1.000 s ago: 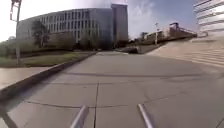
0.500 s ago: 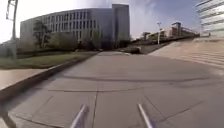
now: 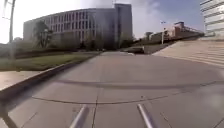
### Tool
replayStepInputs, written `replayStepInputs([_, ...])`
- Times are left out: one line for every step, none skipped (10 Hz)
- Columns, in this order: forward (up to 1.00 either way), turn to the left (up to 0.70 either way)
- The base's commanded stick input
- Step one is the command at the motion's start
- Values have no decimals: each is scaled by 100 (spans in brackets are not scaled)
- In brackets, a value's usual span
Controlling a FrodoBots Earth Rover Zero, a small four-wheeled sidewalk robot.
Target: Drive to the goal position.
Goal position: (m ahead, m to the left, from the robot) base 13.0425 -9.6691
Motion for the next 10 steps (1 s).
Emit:
replayStepInputs([70,-14])
replayStepInputs([70,-14])
replayStepInputs([70,-5])
replayStepInputs([70,0])
replayStepInputs([70,0])
replayStepInputs([70,0])
replayStepInputs([70,0])
replayStepInputs([70,0])
replayStepInputs([70,0])
replayStepInputs([70,0])
